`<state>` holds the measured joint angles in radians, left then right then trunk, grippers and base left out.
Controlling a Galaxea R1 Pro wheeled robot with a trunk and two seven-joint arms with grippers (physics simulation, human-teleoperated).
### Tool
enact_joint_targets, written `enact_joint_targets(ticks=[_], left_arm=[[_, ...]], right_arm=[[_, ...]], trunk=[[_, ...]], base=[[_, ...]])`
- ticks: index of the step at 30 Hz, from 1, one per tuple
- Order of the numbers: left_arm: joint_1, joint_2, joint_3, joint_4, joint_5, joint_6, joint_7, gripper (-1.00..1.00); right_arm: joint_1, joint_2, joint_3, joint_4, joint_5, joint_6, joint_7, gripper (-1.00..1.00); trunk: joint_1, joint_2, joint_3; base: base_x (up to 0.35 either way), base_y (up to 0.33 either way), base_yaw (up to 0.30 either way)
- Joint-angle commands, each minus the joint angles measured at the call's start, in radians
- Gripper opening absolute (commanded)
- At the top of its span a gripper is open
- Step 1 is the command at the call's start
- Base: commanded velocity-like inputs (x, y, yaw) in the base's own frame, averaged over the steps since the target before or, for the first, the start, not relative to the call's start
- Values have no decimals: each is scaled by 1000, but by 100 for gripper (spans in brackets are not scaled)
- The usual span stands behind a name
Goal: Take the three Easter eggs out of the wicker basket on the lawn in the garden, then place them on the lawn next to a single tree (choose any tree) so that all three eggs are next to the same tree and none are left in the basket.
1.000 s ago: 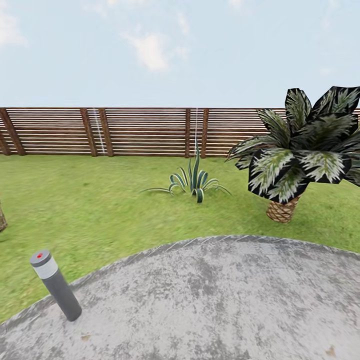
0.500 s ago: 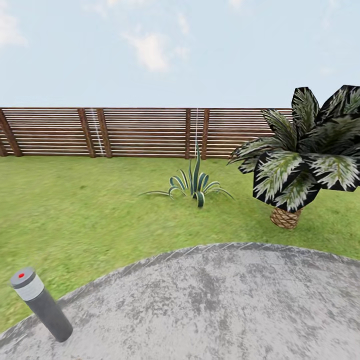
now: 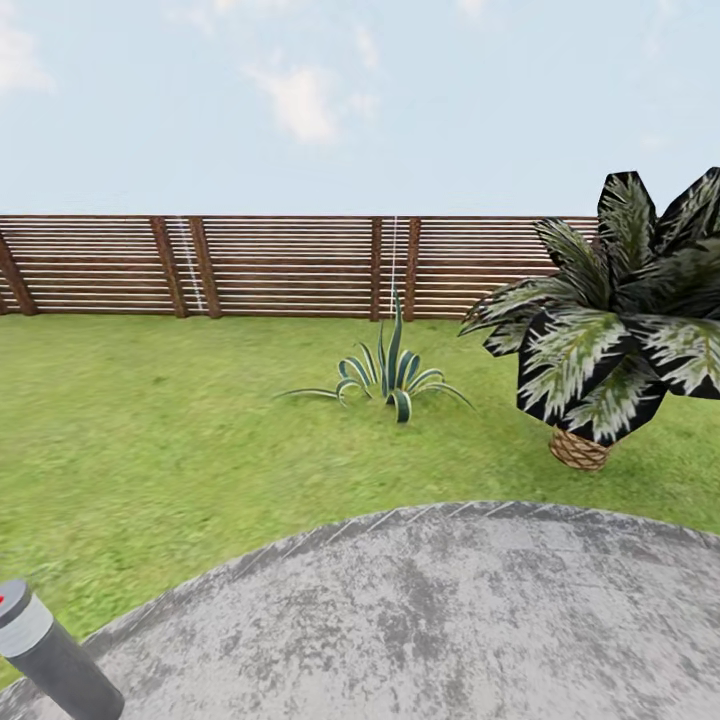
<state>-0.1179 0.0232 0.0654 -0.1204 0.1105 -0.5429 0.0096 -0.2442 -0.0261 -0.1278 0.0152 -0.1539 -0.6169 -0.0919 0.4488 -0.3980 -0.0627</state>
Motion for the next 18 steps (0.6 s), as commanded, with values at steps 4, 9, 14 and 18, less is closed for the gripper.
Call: enact_joint_targets(ticks=[4,9,14,18], left_arm=[[-1,0,4,1,1,-3,-2,100],[-2,0,4,1,1,-3,-2,100],[-2,0,4,1,1,-3,-2,100],[-1,0,5,1,1,-3,-2,100]], right_arm=[[-1,0,-5,2,1,-4,1,100],[-1,0,-6,2,1,-4,1,100],[-1,0,-6,2,1,-4,1,100],[-1,0,-6,2,1,-4,1,100]], trunk=[[1,-2,-2],[1,-2,-2],[1,-2,-2],[1,-2,-2]], base=[[332,0,0],[332,0,0],[332,0,0],[332,0,0]])
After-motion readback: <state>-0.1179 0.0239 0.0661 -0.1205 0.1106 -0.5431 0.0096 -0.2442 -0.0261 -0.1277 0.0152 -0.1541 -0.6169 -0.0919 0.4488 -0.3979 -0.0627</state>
